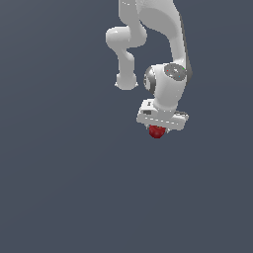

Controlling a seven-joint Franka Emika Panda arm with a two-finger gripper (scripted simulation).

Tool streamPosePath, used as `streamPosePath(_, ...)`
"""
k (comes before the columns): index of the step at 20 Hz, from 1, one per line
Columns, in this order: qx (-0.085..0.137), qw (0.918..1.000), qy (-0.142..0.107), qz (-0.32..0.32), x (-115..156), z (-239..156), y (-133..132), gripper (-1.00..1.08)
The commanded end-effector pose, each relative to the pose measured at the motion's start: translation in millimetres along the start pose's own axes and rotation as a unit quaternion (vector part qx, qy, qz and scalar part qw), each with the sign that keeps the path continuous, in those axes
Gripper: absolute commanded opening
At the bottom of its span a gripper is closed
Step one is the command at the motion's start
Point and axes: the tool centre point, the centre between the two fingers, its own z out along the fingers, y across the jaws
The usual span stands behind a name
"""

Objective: Pick up the object and move it to a goal position.

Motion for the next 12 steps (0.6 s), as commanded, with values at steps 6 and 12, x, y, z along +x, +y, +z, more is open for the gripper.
streamPosePath(6, 0.0, 1.0, 0.002, 0.0, -36.4, -51.7, -30.0, -1.0)
streamPosePath(12, 0.0, 1.0, 0.002, 0.0, -53.1, -75.9, -45.0, -1.0)
